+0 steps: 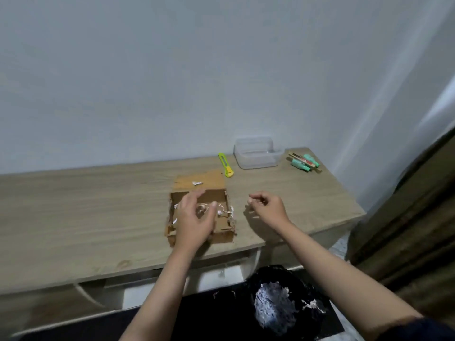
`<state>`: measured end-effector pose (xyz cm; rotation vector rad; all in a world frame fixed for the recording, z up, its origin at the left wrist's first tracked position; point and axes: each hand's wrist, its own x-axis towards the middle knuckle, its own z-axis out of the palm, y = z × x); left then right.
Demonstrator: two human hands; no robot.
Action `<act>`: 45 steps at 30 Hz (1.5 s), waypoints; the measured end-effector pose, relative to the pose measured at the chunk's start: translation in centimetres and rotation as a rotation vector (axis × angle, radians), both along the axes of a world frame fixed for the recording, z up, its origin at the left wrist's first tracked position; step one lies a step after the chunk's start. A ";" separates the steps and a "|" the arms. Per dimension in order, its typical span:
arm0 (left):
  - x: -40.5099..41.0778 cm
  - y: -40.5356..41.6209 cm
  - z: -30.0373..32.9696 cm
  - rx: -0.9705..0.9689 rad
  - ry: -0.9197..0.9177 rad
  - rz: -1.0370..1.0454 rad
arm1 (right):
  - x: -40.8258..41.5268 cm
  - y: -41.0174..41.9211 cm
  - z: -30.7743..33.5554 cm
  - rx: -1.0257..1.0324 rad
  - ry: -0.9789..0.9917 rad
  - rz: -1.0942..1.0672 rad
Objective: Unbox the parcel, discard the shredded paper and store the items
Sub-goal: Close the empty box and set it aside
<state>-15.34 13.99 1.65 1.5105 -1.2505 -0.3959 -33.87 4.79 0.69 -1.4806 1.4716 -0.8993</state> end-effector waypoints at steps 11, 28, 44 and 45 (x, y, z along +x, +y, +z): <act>8.2 3.7 -4.5 0.394 0.239 -0.162 | 11.2 -5.7 3.0 0.384 -0.379 -0.032; 7.5 4.2 -6.7 0.367 0.106 -0.024 | 7.7 -1.3 2.2 0.278 -0.506 0.051; 5.7 5.7 -5.7 0.265 0.082 -0.026 | 5.2 4.8 -1.4 0.121 -0.162 0.196; 5.1 6.1 -5.3 0.249 0.093 -0.019 | 4.7 5.0 -1.4 0.101 -0.171 0.201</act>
